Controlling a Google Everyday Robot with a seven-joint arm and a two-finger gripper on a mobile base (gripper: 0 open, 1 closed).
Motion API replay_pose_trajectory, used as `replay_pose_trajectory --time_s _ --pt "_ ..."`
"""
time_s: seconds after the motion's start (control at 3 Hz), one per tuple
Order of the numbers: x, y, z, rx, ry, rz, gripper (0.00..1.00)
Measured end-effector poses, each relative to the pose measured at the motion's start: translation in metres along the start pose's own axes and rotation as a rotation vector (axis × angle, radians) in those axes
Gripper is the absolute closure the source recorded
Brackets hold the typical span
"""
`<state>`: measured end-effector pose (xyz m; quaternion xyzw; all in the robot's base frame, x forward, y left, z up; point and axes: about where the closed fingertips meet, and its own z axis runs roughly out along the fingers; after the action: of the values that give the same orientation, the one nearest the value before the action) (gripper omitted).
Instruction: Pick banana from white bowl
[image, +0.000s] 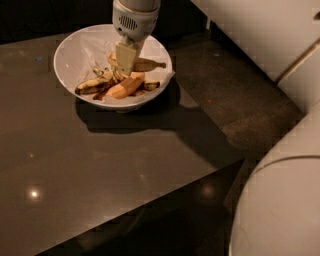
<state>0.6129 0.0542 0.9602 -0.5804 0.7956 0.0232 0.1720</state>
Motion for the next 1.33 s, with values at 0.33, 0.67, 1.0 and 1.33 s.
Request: replay_pose_trajectory --time_s 0.33,0.67,1.0,1.33 --pt "-0.001 0.000 -0.001 0.003 -0.004 -0.004 1.00" --pt "0.035 0.032 -0.050 0.032 -0.065 -0.025 1.00" --pt "0.035 0.032 -0.050 0.032 -0.065 -0.025 1.00" --pt "0.047 0.049 -0.063 0.031 -0.065 -0.024 1.00"
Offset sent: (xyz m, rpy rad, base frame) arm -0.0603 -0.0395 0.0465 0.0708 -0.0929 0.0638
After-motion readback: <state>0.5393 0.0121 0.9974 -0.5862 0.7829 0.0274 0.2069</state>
